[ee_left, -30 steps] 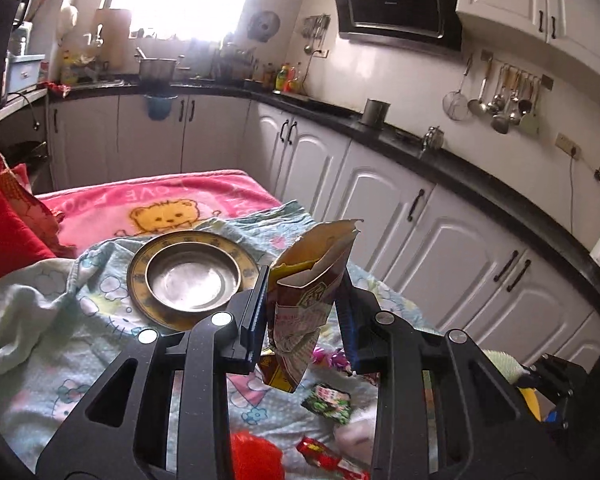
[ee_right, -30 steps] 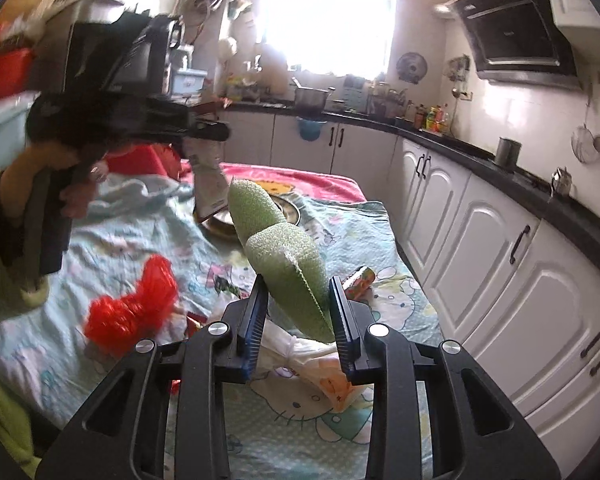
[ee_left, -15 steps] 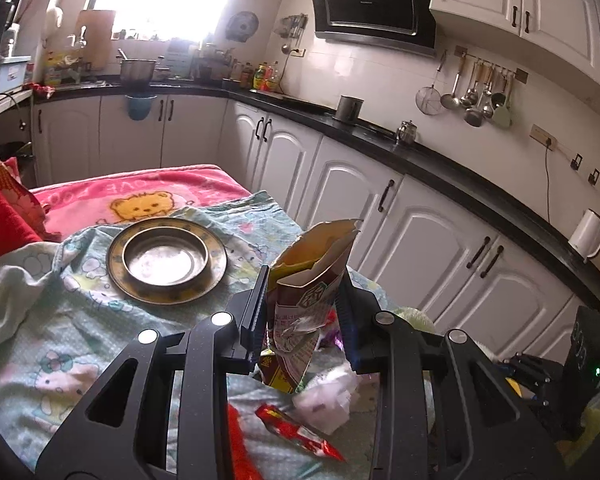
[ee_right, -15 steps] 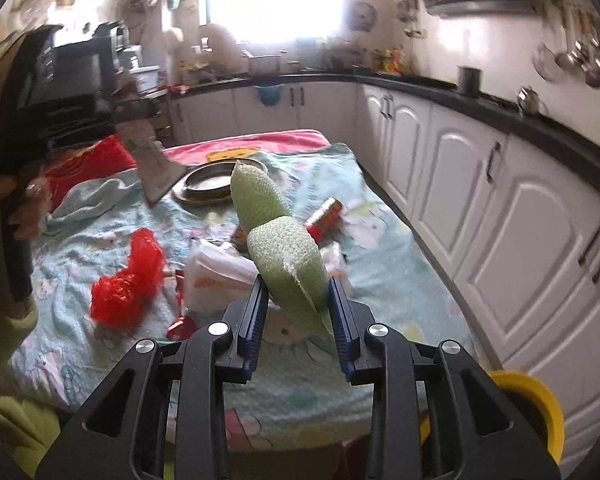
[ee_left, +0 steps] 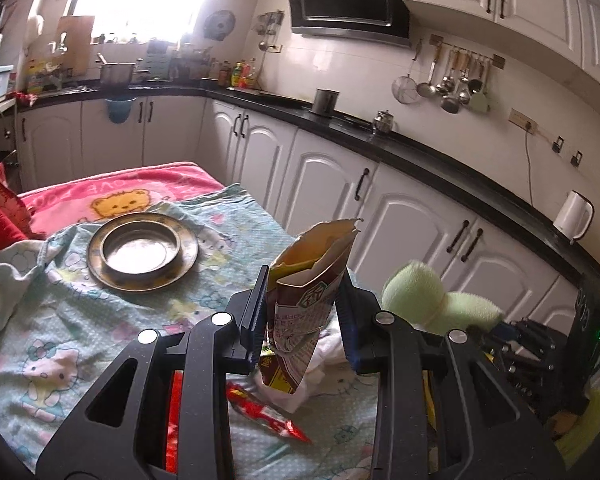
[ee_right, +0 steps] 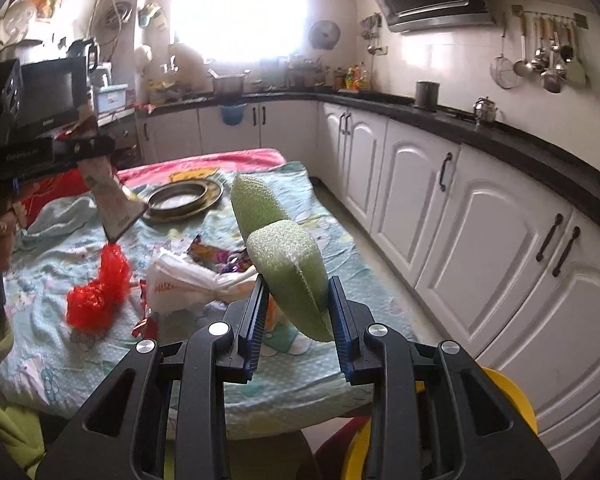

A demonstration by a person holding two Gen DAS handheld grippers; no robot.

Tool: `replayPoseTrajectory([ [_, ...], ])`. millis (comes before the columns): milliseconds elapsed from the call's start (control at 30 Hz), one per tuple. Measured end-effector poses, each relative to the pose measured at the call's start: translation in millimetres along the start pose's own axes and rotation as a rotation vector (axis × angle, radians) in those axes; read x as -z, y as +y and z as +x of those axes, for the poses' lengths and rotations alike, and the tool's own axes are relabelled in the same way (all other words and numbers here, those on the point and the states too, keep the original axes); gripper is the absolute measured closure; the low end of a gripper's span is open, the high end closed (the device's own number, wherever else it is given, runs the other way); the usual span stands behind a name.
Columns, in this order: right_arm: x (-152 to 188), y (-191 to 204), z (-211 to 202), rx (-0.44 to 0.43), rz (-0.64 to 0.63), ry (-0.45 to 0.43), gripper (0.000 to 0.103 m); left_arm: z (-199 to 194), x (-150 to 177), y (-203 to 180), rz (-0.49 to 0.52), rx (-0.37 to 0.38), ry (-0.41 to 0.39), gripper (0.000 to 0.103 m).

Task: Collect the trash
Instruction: 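Carry the paper bag and green sponge with both tools over the yellow bin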

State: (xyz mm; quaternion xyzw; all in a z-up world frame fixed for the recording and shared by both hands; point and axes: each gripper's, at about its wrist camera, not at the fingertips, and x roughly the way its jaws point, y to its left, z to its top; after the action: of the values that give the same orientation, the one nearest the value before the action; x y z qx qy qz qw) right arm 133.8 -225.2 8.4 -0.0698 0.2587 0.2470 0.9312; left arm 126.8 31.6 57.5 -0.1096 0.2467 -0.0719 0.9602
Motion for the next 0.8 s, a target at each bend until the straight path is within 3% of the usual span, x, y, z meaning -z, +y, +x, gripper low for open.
replayPoseTrajectory([
  [800,41.2,-80.6,-92.6,0.194,0.149,-0.071,0.074,31.2,28.4,-116.8,0.149,0.186,0.07,0.079],
])
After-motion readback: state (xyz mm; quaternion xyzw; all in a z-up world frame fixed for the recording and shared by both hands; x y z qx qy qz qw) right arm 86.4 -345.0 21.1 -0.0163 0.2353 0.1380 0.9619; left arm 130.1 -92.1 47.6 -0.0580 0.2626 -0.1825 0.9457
